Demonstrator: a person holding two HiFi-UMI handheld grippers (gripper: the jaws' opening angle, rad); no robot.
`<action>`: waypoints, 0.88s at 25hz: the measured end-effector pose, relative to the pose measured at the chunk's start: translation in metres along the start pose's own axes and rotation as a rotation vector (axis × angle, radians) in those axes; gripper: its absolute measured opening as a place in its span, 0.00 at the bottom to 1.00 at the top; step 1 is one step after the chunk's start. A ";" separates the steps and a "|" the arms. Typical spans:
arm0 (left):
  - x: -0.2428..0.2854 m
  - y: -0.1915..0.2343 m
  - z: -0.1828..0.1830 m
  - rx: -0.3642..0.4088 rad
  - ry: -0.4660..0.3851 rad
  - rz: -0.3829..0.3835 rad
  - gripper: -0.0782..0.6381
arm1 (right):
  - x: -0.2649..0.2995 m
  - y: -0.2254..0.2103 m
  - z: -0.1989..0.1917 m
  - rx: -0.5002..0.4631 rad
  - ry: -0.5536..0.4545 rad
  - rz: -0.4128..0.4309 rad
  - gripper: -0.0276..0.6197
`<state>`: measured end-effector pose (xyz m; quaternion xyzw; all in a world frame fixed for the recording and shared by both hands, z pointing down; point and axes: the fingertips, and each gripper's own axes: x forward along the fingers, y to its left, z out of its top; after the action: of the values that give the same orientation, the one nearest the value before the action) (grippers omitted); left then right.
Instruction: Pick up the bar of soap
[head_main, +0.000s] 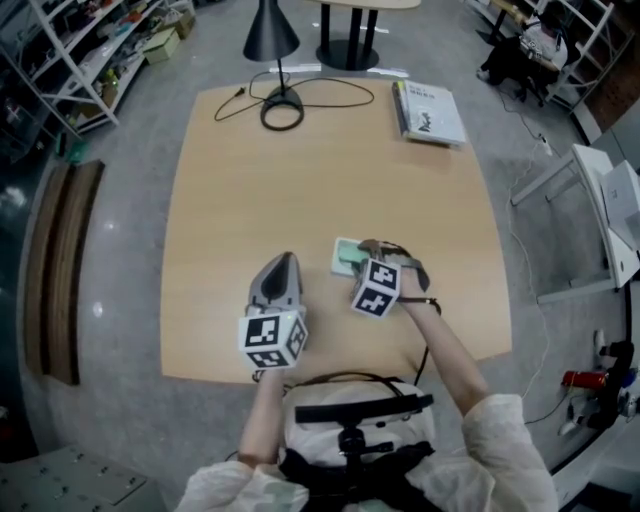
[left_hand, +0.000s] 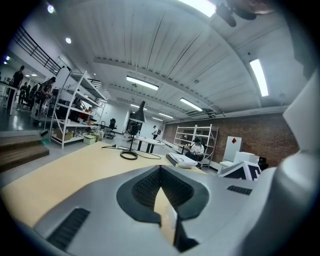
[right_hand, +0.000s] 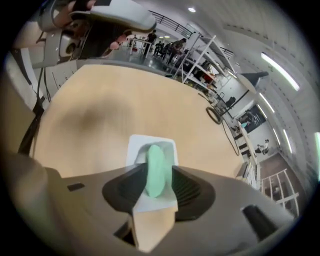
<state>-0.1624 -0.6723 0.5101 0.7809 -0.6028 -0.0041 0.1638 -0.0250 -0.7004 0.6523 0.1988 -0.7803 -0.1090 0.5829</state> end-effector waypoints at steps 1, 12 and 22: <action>0.001 0.002 0.000 -0.006 -0.002 0.002 0.12 | 0.003 -0.001 0.000 -0.031 0.016 -0.002 0.27; 0.013 0.003 -0.002 -0.015 0.009 0.016 0.12 | 0.024 -0.003 0.001 -0.179 0.096 0.022 0.21; 0.023 -0.006 -0.003 -0.008 0.009 0.008 0.12 | 0.026 -0.003 0.003 -0.122 0.051 0.035 0.21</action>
<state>-0.1499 -0.6920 0.5155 0.7778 -0.6051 -0.0025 0.1699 -0.0333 -0.7149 0.6726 0.1521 -0.7603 -0.1408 0.6156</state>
